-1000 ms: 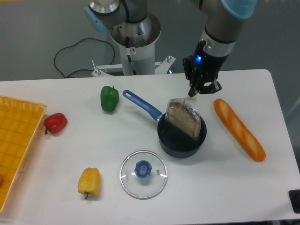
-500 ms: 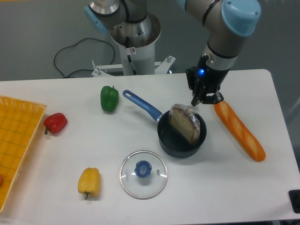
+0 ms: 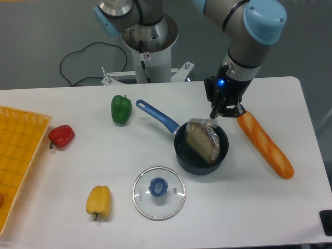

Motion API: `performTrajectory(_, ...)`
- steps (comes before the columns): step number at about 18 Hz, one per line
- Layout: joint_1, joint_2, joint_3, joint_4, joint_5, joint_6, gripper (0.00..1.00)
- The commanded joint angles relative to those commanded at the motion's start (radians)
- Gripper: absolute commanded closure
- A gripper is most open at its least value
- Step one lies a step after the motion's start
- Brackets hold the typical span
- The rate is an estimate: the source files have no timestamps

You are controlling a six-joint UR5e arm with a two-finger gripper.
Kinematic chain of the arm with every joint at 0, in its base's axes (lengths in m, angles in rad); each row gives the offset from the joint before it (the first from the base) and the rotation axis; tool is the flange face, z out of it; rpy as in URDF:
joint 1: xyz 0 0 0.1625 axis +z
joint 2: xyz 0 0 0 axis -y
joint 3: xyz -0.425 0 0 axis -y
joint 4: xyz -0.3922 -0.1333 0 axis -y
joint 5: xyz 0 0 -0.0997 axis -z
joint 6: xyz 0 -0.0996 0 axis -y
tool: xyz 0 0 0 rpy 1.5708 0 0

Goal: Put the toast in the pot
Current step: 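Push the toast slice down into the pot with the gripper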

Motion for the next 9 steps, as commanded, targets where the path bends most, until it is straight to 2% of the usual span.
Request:
performTrajectory(1,-0.005,-0.002,-0.006,0.003,0.000,0.002,1.00)
performTrajectory(5,-0.006,0.000,-0.055,0.075,0.000,0.002,1.00)
performTrajectory(9,-0.008,0.000,-0.060,0.080,0.000,0.003,1.00)
